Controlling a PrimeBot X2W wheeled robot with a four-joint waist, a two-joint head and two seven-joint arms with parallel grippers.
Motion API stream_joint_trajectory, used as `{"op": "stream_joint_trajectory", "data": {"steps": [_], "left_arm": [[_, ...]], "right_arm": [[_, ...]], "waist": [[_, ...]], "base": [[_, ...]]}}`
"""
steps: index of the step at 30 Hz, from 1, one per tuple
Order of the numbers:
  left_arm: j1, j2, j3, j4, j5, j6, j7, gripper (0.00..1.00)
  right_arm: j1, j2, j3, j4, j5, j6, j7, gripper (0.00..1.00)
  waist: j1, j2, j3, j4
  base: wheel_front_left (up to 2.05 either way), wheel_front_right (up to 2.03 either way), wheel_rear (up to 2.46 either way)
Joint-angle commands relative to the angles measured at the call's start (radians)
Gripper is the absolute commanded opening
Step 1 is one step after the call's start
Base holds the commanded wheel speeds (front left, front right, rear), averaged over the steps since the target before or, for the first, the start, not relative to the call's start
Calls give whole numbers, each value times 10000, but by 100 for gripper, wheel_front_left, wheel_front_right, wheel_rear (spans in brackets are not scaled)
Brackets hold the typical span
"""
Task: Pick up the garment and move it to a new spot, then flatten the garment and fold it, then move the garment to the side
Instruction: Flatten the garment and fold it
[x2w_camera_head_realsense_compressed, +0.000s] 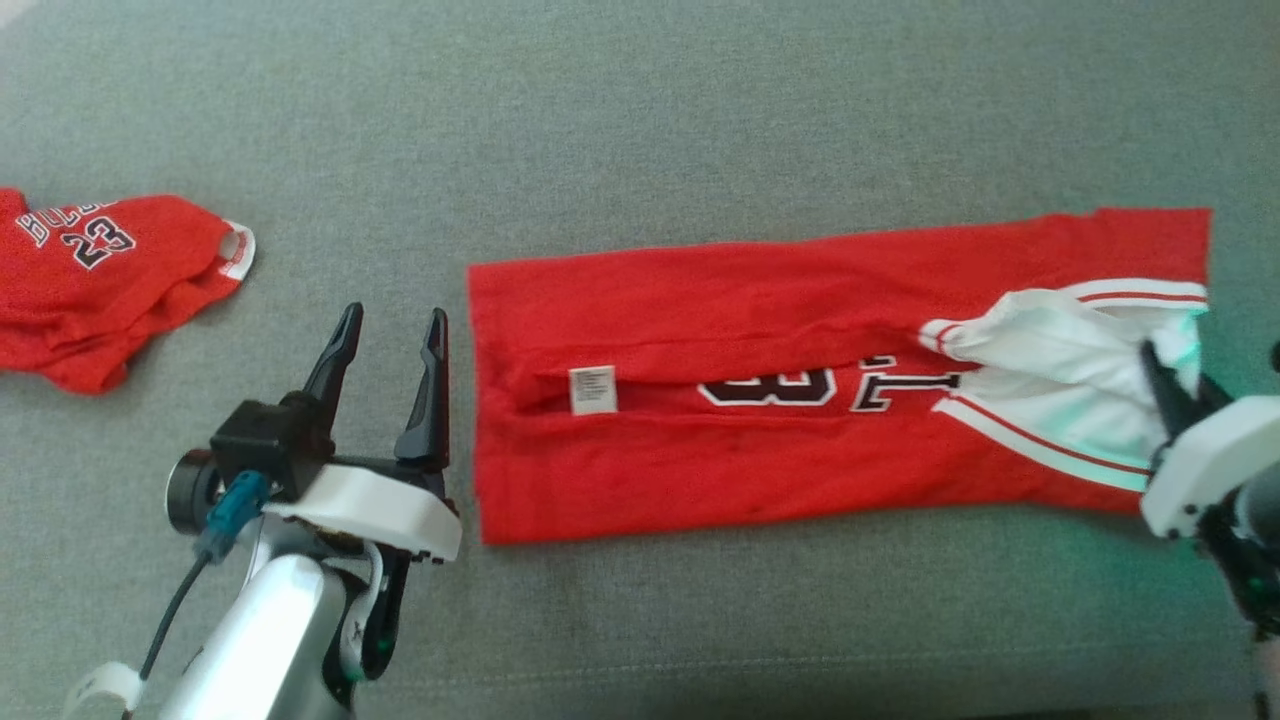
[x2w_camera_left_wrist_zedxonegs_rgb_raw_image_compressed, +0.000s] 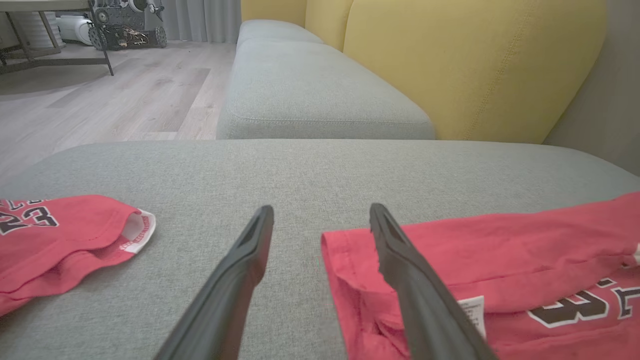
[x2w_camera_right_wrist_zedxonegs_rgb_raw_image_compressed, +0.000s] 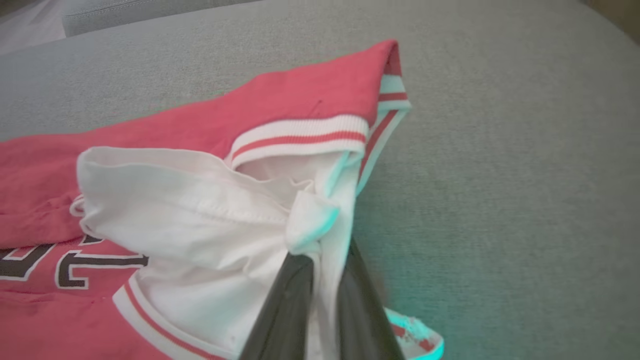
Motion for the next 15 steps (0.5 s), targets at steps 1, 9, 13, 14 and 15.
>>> {"op": "stream_joint_trajectory", "data": {"steps": [1,9,13,14,15], "left_arm": [[-163,144,444,-286,97,-33,-117,100],[73,164,462,-244,24,14,-119,100],[150,185,430,-246,1,45,-84,100],[150,189,414,-251,12,56,-78,100],[145,183,395,-258,15,62,-68,100]], "right_arm": [[122,-351,-32,-404,-54,-7,-76,0],[75,-69,340,-1225,658,-7,579,0],[-189,327,826,-2201,1726,-7,1416,0],[-273,478,945,-2422,2091,-7,1653,0],[-375,604,1060,-2630,2372,-7,1845,0]], "waist": [[0,0,-59,-2],[0,0,-540,-123],[0,0,-780,-156],[0,0,-826,-143],[0,0,-863,-120]], "base": [[0,0,0],[0,0,0],[0,0,0],[0,0,0],[0,0,0]]}}
